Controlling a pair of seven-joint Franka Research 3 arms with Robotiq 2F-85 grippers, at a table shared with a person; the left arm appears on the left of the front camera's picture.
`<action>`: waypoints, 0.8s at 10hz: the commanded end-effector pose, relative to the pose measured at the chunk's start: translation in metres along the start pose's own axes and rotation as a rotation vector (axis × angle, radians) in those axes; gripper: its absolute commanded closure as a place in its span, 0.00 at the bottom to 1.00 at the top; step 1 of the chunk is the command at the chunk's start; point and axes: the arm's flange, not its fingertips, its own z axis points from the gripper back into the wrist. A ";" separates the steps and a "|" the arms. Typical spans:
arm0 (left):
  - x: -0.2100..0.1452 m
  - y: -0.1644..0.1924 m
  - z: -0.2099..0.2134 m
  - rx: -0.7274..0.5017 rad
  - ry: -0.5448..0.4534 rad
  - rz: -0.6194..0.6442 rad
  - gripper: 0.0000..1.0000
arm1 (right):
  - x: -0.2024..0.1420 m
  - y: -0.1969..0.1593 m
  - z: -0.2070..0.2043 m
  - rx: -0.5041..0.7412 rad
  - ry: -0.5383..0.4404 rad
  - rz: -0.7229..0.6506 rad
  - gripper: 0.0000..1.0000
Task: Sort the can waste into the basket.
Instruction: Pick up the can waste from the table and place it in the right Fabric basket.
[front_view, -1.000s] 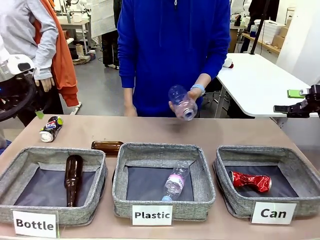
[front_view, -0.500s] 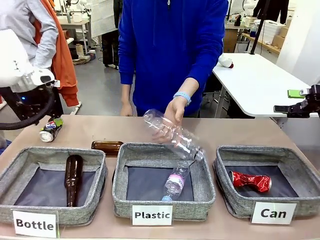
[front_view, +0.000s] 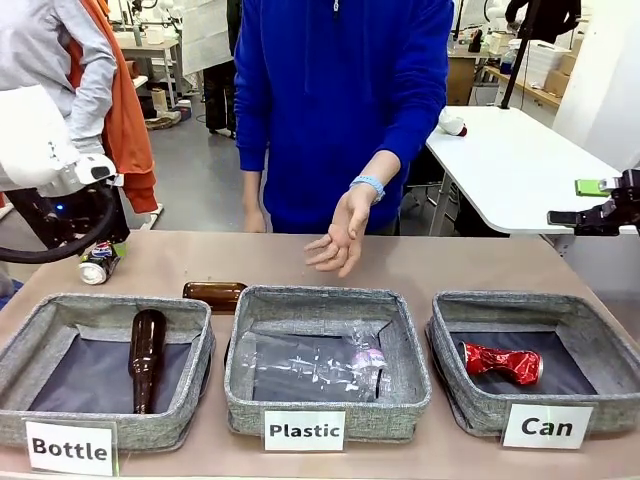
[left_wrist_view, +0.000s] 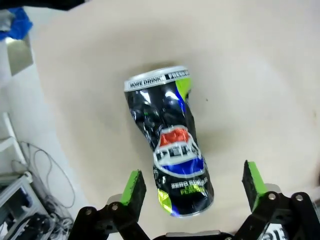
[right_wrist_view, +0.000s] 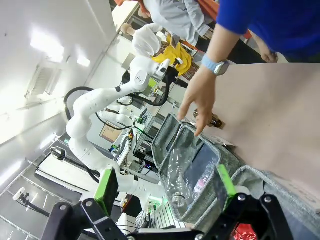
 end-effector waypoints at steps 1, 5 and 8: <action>0.013 -0.002 -0.014 0.030 0.010 0.001 0.00 | 0.000 0.002 0.001 0.001 0.013 0.006 0.00; 0.020 -0.003 -0.032 0.084 0.005 0.028 0.00 | 0.000 0.002 0.001 0.001 0.013 0.006 0.00; 0.023 -0.004 -0.035 0.093 0.005 0.040 0.59 | 0.000 0.002 0.001 0.001 0.013 0.006 0.00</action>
